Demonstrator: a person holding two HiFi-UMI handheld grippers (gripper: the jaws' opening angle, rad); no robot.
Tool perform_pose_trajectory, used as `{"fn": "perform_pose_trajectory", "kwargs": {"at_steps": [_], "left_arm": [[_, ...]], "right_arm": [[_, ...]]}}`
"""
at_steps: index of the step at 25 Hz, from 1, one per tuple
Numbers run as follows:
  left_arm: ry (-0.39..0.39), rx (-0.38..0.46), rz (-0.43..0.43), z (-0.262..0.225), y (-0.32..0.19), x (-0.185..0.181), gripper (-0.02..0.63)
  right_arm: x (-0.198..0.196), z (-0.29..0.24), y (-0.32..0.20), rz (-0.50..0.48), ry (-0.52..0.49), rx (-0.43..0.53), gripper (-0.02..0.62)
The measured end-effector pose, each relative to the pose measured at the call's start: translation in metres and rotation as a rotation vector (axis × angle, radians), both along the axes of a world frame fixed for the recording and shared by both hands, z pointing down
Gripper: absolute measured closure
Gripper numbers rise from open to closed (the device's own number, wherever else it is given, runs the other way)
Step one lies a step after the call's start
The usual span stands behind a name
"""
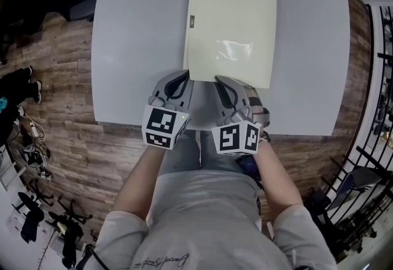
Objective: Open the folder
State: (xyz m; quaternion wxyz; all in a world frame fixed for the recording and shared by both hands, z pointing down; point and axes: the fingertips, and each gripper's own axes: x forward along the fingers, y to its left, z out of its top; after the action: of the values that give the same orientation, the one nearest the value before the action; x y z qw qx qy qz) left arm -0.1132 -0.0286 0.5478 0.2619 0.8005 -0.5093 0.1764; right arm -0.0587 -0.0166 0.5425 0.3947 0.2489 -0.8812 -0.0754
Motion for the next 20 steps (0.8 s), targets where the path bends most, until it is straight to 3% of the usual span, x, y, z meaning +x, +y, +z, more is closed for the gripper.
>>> {"fn": "perform_pose_trajectory", "kwargs": {"at_steps": [10, 20], "left_arm": [[-0.053, -0.001, -0.064, 0.003, -0.004, -0.003, 0.597], [-0.048, -0.048, -0.099, 0.006, -0.004, -0.005, 0.597]], "right_arm": [[0.003, -0.024, -0.009, 0.070, -0.069, 0.015, 0.568], [0.006, -0.033, -0.012, 0.091, -0.088, 0.022, 0.571]]}}
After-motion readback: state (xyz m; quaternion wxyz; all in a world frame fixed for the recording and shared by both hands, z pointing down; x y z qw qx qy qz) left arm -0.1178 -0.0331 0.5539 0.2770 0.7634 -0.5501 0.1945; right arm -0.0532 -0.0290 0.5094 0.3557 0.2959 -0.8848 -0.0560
